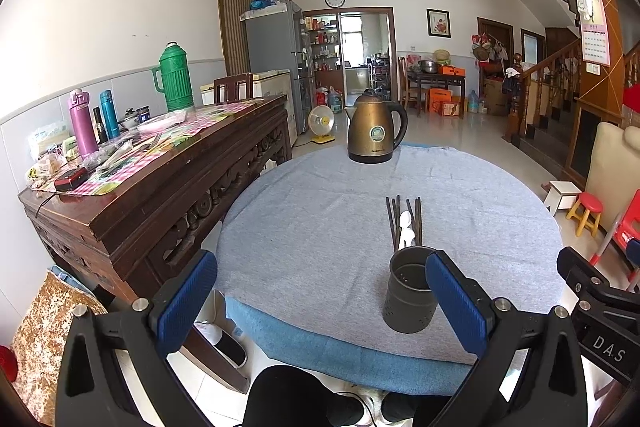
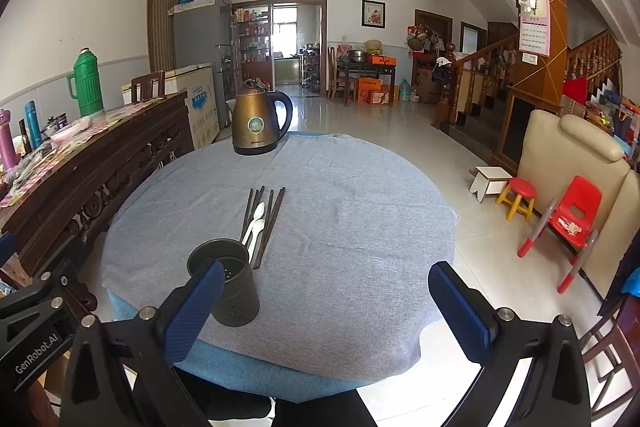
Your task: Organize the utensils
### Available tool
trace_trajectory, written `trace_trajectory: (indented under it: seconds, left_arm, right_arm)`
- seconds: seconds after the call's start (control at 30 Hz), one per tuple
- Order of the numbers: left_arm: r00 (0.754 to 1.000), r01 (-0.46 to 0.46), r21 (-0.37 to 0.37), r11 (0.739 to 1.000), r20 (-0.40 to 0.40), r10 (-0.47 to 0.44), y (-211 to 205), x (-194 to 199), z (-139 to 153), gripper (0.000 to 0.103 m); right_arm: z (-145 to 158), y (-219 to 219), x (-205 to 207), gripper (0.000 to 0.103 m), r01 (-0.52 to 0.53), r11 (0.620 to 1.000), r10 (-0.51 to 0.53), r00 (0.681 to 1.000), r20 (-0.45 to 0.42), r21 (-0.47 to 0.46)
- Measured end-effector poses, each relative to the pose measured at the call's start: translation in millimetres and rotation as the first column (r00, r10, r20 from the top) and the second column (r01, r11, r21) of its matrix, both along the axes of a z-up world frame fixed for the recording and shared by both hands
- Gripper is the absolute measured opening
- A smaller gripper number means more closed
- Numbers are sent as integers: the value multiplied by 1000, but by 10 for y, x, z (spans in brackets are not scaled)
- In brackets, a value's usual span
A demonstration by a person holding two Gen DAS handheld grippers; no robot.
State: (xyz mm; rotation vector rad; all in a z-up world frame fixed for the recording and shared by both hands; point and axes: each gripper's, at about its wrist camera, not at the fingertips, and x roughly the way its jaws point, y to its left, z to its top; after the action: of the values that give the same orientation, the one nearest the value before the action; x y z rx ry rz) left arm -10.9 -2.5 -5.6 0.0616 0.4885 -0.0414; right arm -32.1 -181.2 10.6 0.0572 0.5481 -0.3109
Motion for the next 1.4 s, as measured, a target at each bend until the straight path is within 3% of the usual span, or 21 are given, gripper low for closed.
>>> trace_trajectory:
  seconds: [0.77, 0.87, 1.03, 1.2, 1.23, 1.3, 1.4]
  left_arm:
    - [1000, 29, 7, 1000, -12, -29, 4, 166, -22, 103]
    - [994, 71, -21, 997, -84, -72, 31, 441, 29, 103]
    - [979, 133, -75, 988, -146, -142, 73, 1045, 51, 103]
    - [940, 167, -74, 983, -289, -182, 30, 1880, -151, 103]
    - [934, 170, -77, 982, -306, -186, 24, 1989, -191, 103]
    - [917, 182, -64, 981, -348, -193, -24, 2330, -337, 101]
    - [889, 199, -81, 977, -404, -215, -111, 2737, -506, 79]
  right_arm:
    - [-44, 15, 56, 103, -16, 1000, 16, 1000, -12, 5]
    - [-58, -78, 145, 103, -41, 999, 41, 999, -23, 32]
    - [-50, -493, 542, 103, -119, 981, 125, 992, -32, 153]
    - [-194, -902, 1247, 101, -165, 931, 214, 970, -118, 327]
    - [-227, -945, 1344, 100, -171, 911, 227, 968, -109, 376]
    - [-328, -1010, 1674, 87, -177, 891, 252, 959, -132, 417]
    - [-569, -1105, 2283, 71, -167, 856, 291, 938, -189, 489]
